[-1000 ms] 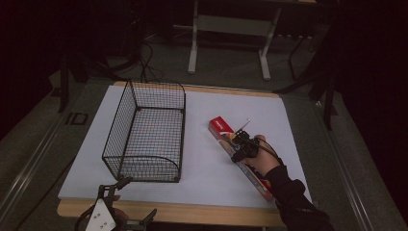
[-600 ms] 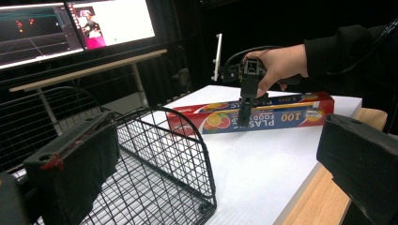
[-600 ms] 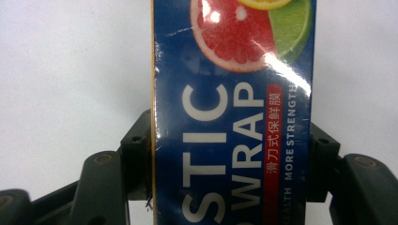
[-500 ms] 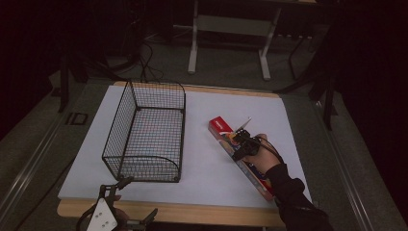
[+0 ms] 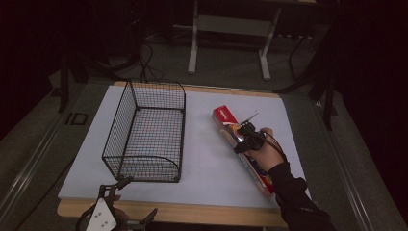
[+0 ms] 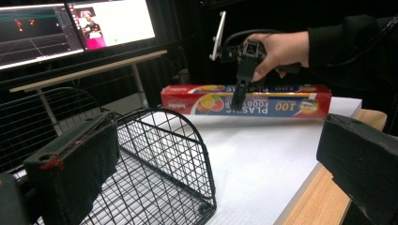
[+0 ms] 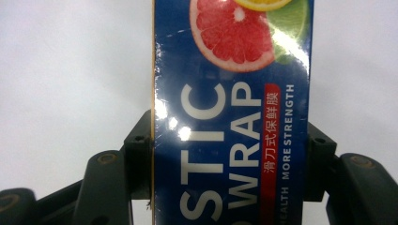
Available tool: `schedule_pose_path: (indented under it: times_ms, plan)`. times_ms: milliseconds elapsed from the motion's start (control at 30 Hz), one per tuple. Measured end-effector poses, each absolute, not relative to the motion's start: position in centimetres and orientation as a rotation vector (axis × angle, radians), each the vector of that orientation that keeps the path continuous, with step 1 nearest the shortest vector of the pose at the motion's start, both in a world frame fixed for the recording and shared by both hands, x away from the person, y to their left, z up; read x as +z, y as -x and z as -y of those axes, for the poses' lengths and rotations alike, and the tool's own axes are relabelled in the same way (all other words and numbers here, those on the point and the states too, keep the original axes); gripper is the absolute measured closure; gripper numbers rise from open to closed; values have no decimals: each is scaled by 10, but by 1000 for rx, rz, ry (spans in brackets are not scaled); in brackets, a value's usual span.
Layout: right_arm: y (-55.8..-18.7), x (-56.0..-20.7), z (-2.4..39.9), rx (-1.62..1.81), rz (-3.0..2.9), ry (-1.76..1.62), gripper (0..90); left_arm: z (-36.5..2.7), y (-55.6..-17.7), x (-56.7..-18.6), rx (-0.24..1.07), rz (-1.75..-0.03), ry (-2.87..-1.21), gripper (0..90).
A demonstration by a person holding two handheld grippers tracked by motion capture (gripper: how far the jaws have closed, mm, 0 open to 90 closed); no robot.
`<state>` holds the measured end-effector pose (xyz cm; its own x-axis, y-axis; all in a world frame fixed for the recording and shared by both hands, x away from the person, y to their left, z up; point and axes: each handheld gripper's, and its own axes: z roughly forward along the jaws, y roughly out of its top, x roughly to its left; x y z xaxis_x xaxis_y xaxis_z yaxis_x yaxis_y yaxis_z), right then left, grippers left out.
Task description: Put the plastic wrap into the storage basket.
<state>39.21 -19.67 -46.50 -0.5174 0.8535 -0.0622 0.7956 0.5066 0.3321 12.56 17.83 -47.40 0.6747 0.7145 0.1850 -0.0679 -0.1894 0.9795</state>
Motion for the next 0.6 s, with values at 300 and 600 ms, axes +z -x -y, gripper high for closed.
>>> schedule_pose_path:
  times_ms: [300, 600]
  plan:
    - [-389, -444, 189, 432, -2494, -1404, 392, -178, -126, -474, 766, -539, -1620, 2]
    - [-388, -420, 177, 527, -2458, -1399, 393, -178, -126, -474, 765, -540, -1625, 2]
